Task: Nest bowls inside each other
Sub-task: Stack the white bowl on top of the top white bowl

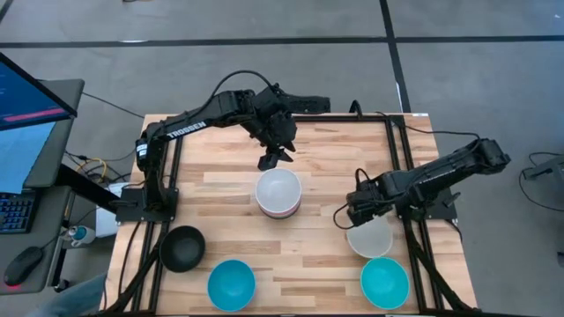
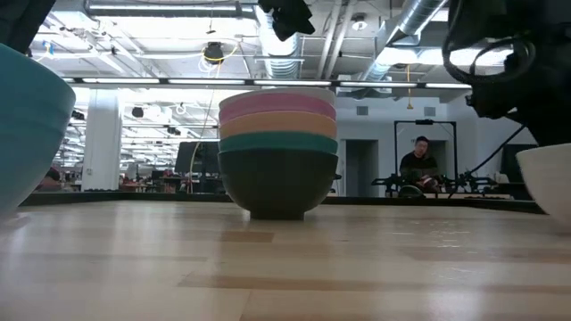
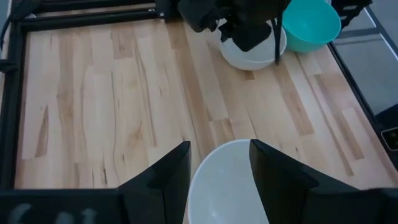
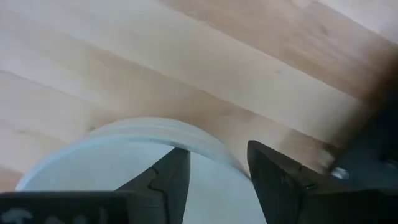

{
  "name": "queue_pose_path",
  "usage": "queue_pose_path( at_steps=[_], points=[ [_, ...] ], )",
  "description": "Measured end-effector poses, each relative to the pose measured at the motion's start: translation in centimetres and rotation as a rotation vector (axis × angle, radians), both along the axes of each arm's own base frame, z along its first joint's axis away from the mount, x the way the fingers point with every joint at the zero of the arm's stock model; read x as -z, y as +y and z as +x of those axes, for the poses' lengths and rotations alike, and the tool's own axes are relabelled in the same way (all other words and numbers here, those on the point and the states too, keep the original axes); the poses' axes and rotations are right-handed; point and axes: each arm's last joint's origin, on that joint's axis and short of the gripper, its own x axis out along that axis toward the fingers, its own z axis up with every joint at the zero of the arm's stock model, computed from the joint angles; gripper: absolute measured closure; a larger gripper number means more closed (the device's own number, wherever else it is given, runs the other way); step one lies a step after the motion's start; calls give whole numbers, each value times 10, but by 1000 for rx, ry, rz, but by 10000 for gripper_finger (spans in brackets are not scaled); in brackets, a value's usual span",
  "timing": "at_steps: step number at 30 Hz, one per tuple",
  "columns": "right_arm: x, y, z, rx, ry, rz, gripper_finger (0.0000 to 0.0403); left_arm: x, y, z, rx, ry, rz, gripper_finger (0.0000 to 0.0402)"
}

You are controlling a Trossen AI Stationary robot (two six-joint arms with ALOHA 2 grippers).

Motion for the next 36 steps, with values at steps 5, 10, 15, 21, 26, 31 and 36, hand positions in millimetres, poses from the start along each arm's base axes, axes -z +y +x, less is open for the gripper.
queue_pose_path(
  at_steps=[5, 10, 15, 21, 26, 31, 36],
  points=[
    [0, 1, 3, 1, -34, 7, 221, 0, 0, -1, 7, 5, 5, 247],
    [0, 3, 3, -30, -43, 11, 221, 0, 0, 0, 0, 6, 14, 247],
    [11, 8, 4, -59, -86, 88, 221, 1, 1, 0, -9, 10, 25, 247],
    [15, 13, -1, -46, -57, 85, 221, 1, 1, 0, -8, 6, 26, 247],
    [15, 13, -1, -50, -61, 72, 222, 0, 2, 0, -24, 3, 46, 247],
    [15, 13, -1, -66, -65, 66, 240, 0, 2, 0, -40, 9, 62, 247],
    [15, 11, -1, -71, -70, 51, 283, 0, 2, 0, -56, 13, 51, 247]
  ],
)
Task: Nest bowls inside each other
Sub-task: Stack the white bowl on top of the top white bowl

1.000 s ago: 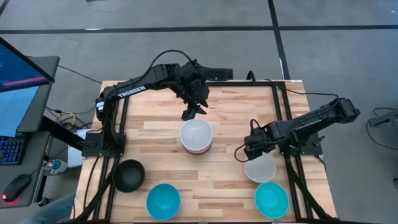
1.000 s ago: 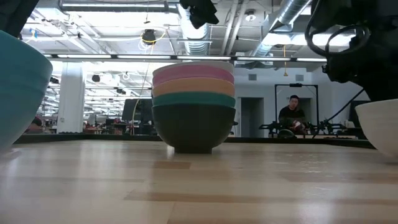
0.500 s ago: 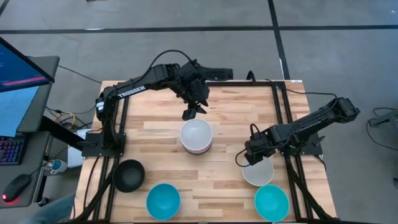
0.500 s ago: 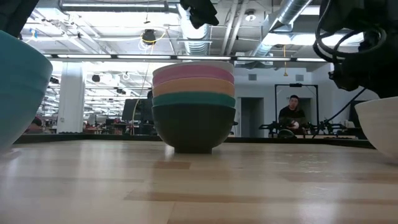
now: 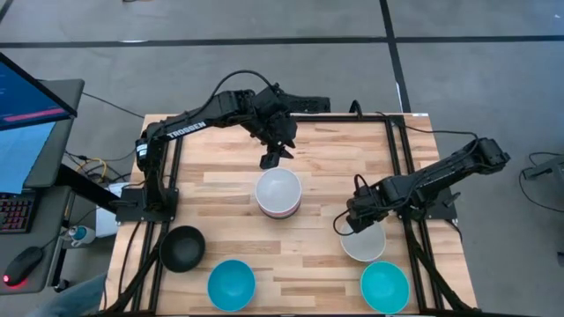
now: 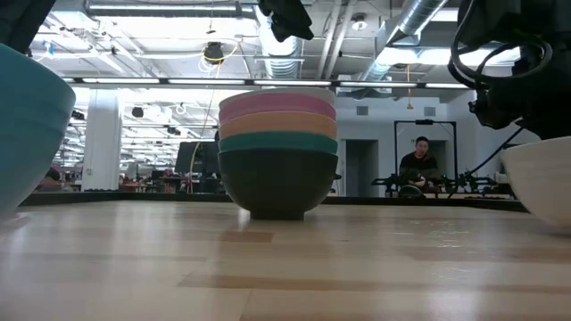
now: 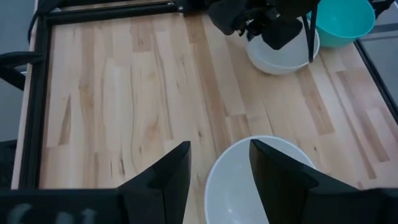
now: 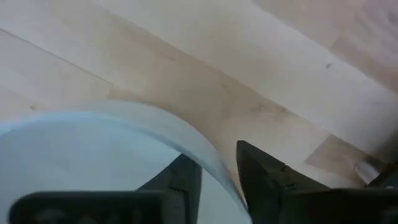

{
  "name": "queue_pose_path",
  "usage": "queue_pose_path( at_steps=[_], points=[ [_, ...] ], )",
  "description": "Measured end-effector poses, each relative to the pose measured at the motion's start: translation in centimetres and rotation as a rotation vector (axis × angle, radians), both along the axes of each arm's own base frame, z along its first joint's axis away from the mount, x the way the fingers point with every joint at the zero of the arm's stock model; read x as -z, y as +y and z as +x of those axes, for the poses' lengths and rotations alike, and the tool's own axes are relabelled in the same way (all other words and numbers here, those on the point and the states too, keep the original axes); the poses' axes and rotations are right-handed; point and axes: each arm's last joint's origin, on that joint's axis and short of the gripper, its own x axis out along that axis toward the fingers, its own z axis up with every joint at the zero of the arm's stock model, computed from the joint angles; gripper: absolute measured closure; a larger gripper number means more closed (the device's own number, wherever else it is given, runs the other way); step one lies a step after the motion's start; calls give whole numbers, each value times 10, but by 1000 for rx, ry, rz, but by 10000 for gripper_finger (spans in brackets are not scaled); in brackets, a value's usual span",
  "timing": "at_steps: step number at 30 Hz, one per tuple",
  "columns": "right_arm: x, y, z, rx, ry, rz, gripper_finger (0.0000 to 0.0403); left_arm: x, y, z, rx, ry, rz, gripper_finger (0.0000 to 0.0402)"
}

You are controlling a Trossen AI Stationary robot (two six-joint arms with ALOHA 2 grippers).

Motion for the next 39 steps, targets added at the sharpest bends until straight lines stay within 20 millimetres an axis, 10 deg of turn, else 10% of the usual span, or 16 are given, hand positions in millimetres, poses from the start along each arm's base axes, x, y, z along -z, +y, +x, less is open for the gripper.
queue_pose_path(
  at_steps=[17, 28, 39],
  points=[
    [-8, -23, 14, -4, -80, -33, 393, 3, -1, -3, -23, 54, 27, 247],
    [-94, -53, 46, -43, -290, -133, 388, 4, -5, -12, 25, 116, -12, 250],
    [-146, -76, 98, -126, -421, -234, 389, -53, -16, -75, -44, -100, 98, 339]
  ],
)
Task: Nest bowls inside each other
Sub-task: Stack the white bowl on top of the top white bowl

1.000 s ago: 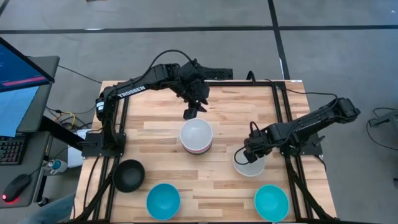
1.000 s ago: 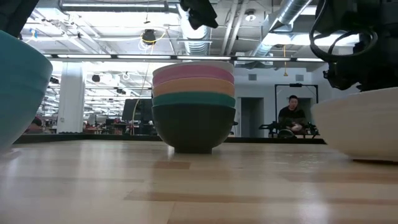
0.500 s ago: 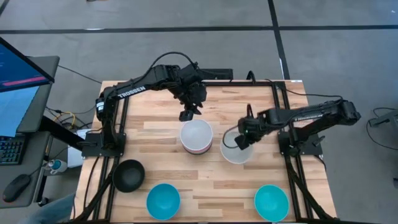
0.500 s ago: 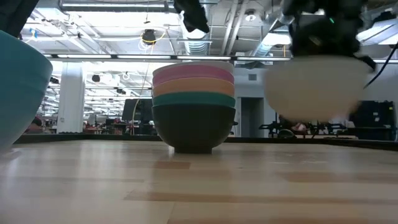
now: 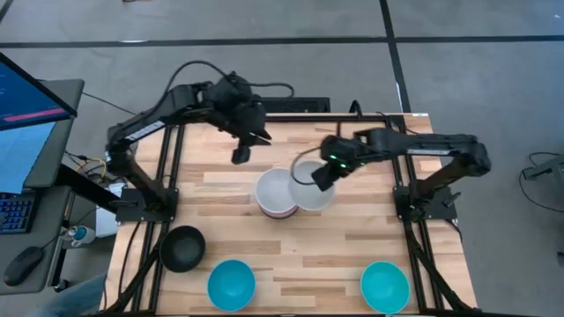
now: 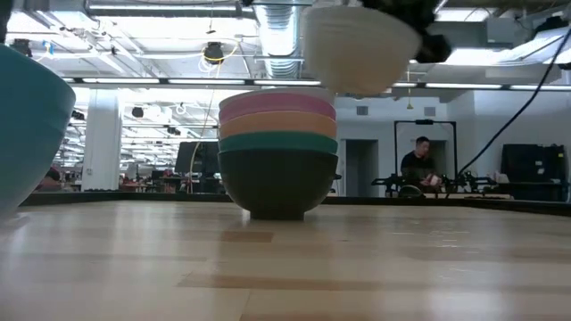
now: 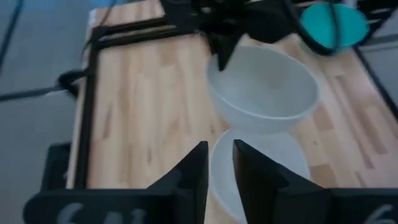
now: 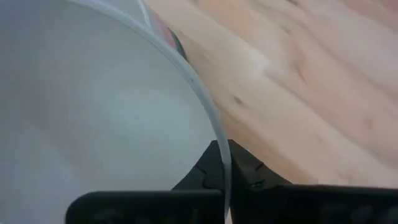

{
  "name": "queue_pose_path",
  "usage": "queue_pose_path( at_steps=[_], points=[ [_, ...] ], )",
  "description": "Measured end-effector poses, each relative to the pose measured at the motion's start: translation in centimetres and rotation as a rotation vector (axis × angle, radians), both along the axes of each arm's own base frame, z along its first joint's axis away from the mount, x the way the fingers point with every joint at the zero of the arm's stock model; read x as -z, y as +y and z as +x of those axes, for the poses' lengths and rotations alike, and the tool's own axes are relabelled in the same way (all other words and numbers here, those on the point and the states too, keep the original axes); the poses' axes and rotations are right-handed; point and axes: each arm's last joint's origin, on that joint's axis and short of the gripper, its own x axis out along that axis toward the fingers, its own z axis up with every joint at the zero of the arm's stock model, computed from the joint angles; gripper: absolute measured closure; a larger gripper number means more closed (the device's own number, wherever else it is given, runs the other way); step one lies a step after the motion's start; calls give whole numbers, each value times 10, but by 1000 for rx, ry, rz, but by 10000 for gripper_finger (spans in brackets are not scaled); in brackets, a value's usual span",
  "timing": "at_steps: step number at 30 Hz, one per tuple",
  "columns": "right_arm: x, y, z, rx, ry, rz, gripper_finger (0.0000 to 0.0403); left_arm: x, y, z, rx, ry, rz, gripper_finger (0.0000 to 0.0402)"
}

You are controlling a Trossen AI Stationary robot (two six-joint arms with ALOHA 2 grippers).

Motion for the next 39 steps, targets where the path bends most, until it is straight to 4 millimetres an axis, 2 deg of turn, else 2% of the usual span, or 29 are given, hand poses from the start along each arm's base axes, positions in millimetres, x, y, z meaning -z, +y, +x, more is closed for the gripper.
queue_pose_path(
  at_steps=[3, 8, 14, 19, 23, 30, 34, 39],
  points=[
    [-4, -11, 27, -47, -1, -31, 380, 5, 1, -14, -65, -10, 4, 346],
    [-14, -27, 62, -108, -30, -54, 360, 25, -3, -36, -147, -21, -17, 348],
    [-4, -28, 90, -172, -7, -9, 375, 49, -12, -70, -248, -117, -28, 348],
    [12, -20, 100, -196, 44, 25, 380, 60, -19, -96, -319, -176, -22, 348],
    [20, -18, 106, -202, 60, 51, 370, 63, -22, -106, -343, -211, -30, 348],
    [22, -23, 108, -156, 51, 45, 367, 71, -22, -107, -353, -195, -42, 348],
    [22, -31, 108, -128, 46, 38, 376, 71, -21, -102, -348, -205, -34, 348],
    [22, -30, 108, -133, 46, 47, 374, 69, -20, -101, -338, -229, -24, 348]
  ],
)
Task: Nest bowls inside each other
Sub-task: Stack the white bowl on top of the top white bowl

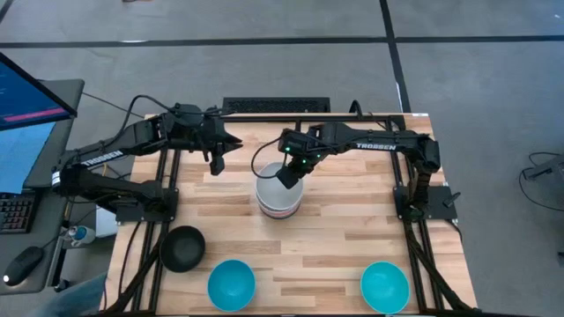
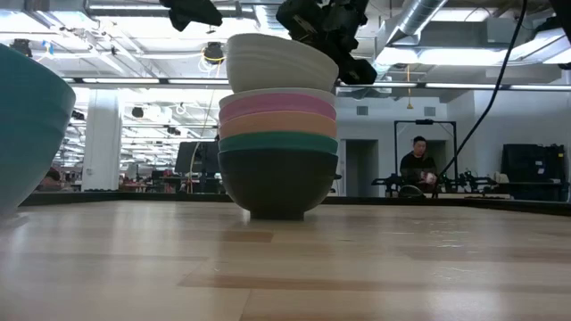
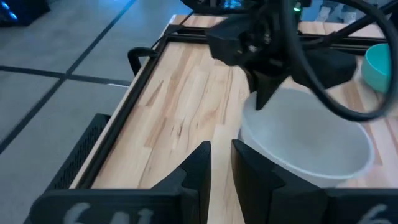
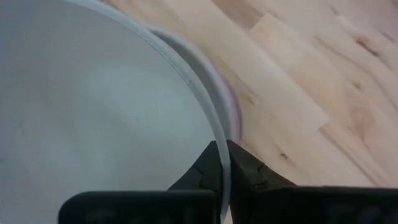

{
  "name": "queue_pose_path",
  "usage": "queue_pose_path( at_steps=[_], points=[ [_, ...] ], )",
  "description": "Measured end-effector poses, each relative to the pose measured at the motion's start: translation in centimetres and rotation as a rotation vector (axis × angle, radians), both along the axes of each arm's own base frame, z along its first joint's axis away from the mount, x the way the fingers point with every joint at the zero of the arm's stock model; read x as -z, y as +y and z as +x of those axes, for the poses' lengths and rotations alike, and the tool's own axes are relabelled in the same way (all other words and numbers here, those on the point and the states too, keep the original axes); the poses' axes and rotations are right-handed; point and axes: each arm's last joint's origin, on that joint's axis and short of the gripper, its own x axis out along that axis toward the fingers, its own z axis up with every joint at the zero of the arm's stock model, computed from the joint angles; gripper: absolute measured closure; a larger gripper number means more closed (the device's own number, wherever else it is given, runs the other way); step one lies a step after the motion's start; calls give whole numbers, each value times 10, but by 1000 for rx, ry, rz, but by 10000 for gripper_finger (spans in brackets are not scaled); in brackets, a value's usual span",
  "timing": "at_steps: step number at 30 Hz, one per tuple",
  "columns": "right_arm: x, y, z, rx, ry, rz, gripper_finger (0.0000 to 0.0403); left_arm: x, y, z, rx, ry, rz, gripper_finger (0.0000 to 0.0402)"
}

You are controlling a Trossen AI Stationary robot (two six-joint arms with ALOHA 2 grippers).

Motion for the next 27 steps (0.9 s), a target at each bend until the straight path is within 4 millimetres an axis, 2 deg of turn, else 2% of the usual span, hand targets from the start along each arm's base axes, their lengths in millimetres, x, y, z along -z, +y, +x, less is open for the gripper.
queue_pose_path(
  at_steps=[19, 27],
  points=[
    [2, 3, 1, -13, -7, 15, 284, -1, 0, 1, 5, -9, 24, 348],
    [9, 4, 1, -13, 6, 11, 295, -1, 0, 1, 2, -6, 24, 348]
  ],
)
